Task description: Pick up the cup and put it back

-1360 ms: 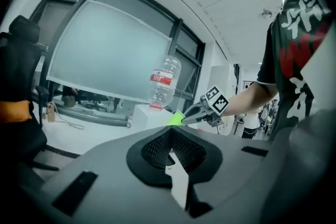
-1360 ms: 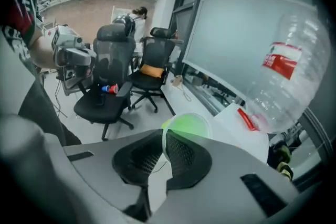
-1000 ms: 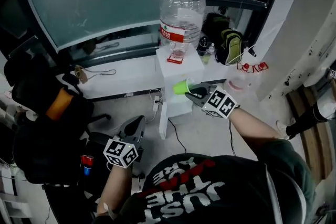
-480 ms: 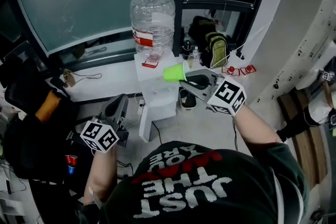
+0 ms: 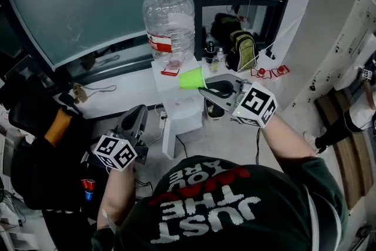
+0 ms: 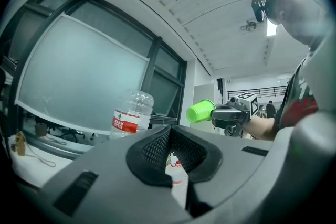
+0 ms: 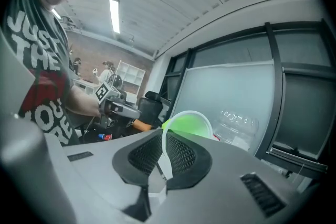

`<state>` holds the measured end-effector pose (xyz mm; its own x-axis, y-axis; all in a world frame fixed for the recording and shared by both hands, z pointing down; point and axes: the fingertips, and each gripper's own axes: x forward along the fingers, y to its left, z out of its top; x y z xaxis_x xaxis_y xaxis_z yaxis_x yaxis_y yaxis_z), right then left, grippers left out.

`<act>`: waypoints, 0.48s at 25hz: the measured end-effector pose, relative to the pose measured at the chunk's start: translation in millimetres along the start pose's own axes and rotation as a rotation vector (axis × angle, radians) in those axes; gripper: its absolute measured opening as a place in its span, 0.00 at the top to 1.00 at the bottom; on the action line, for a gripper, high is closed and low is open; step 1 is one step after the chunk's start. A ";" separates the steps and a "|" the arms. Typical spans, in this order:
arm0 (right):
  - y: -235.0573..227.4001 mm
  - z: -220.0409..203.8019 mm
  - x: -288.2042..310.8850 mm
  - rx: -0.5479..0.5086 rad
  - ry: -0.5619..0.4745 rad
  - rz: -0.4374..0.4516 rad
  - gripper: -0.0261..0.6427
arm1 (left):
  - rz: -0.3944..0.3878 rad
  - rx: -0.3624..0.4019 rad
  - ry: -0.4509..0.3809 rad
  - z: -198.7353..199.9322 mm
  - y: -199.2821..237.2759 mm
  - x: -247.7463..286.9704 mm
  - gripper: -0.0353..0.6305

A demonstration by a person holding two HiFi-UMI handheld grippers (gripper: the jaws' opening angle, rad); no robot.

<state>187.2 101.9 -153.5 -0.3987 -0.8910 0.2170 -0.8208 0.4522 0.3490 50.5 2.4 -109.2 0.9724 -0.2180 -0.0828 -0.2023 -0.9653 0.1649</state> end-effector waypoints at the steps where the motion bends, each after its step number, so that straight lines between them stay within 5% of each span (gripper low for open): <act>1: 0.4 -0.4 1.9 -0.003 0.005 0.001 0.89 | 0.000 -0.003 0.000 -0.1 0.8 -0.4 0.94; 12: 39.2 -37.4 93.7 -0.006 0.187 0.085 0.89 | 0.034 -0.020 0.015 -45.0 52.5 -51.9 0.94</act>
<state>133.0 37.6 -85.4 -0.3833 -0.8270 0.4112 -0.7844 0.5265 0.3278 -5.4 -30.5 -52.1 0.9667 -0.2484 -0.0622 -0.2332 -0.9543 0.1869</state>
